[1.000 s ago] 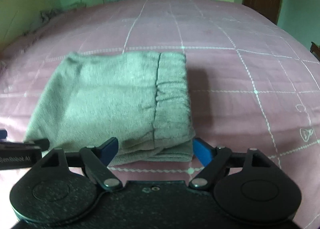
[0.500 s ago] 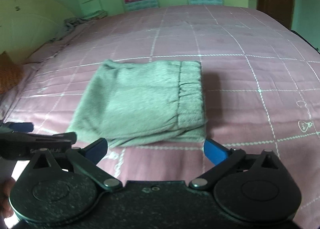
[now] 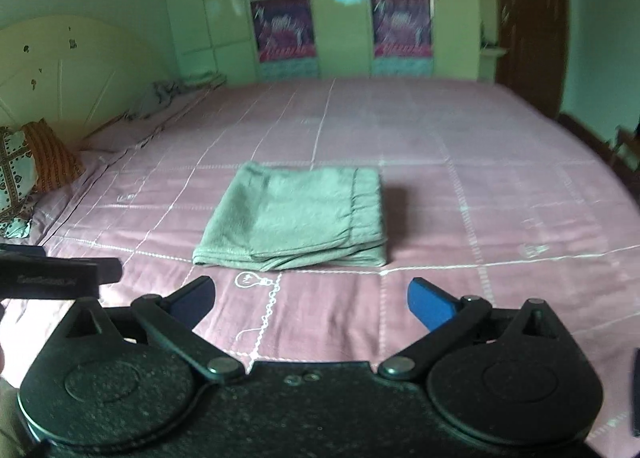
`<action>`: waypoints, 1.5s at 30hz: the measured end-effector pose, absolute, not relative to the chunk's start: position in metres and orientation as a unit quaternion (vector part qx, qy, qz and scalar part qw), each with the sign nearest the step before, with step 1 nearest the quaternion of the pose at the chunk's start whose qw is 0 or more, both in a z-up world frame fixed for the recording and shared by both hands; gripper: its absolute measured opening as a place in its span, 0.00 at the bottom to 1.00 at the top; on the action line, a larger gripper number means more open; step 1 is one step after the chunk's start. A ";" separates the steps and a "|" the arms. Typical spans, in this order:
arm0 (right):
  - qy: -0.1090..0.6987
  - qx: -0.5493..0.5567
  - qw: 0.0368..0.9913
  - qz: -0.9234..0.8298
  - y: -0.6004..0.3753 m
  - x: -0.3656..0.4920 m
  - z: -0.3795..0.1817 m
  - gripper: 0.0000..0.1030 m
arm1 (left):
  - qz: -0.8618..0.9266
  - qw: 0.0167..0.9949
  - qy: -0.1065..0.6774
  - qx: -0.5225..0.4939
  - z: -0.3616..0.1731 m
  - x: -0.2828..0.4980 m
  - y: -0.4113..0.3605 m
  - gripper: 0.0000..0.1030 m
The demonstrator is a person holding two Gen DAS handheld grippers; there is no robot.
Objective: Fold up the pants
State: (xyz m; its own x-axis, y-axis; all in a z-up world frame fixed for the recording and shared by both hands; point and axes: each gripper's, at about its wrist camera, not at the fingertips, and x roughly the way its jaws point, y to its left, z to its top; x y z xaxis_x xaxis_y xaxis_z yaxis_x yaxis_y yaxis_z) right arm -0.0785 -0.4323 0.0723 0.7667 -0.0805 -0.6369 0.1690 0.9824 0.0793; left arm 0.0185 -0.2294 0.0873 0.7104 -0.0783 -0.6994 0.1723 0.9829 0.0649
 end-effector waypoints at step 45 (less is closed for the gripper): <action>0.227 0.076 0.963 -0.128 -0.425 -0.177 0.096 1.00 | -0.076 0.949 0.305 0.032 0.113 -0.080 -0.243 1.00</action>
